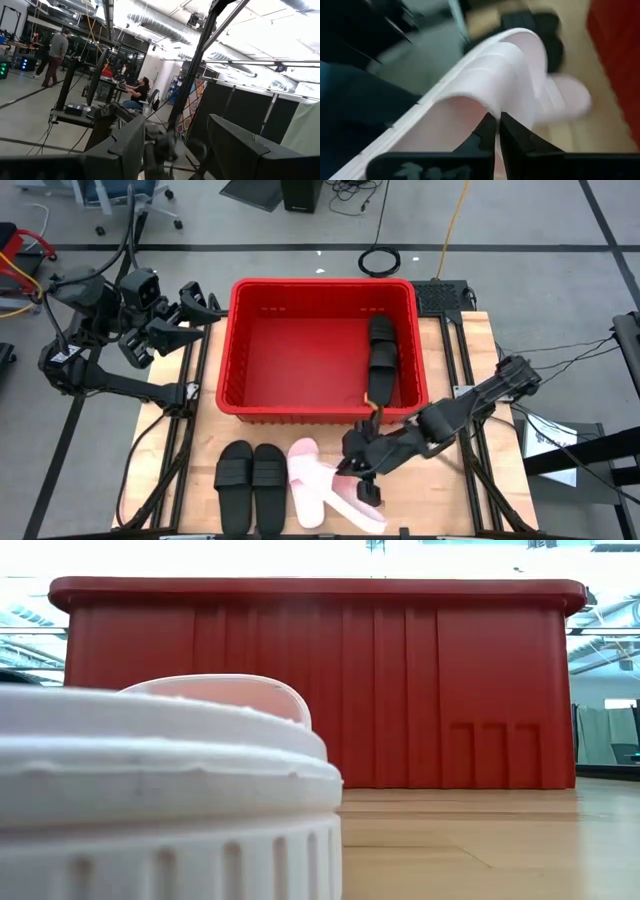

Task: Pick and place slides into bin
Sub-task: Put the pink slide into the red container

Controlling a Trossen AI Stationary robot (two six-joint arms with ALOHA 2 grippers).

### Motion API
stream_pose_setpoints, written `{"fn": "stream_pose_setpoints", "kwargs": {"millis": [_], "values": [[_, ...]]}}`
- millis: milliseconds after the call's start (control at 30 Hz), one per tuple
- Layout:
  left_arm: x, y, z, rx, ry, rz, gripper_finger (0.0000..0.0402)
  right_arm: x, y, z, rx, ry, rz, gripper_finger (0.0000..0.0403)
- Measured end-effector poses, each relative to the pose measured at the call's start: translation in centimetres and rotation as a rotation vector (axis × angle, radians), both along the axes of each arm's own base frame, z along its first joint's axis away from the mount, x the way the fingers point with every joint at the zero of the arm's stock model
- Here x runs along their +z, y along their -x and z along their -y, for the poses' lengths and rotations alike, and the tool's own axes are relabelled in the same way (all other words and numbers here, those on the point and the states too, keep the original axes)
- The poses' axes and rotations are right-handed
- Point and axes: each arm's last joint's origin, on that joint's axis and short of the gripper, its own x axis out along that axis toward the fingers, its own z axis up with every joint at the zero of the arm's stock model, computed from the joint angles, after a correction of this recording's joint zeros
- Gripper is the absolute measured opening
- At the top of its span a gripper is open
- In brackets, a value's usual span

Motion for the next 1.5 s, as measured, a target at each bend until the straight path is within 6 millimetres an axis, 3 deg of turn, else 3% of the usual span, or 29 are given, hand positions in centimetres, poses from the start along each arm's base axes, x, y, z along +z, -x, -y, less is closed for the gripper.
{"fn": "stream_pose_setpoints", "kwargs": {"millis": [167,400,733,1133,1267,1500], "values": [[0.0,0.0,0.0,0.000,-0.002,0.002,0.0214,3.2,0.1,0.7,0.019,-0.051,0.223,0.0002],[0.0,0.0,0.0,0.000,-0.001,0.003,0.0214,6.1,-1.3,2.3,0.015,-0.053,0.531,0.0002],[0.2,0.7,0.1,0.008,-0.027,0.025,0.0214,9.7,-2.7,6.4,-0.056,0.021,0.918,0.0002],[0.5,2.3,-0.2,0.075,-0.079,0.072,0.0214,11.7,-3.5,13.3,-0.290,0.174,1.128,0.0002],[0.6,2.6,-0.6,0.156,-0.099,0.083,0.0214,12.4,-3.3,14.7,-0.346,0.223,1.187,0.0002],[0.5,2.8,-1.5,0.273,-0.167,0.079,0.0214,14.4,-2.5,16.2,-0.479,0.374,1.103,0.0002]]}}
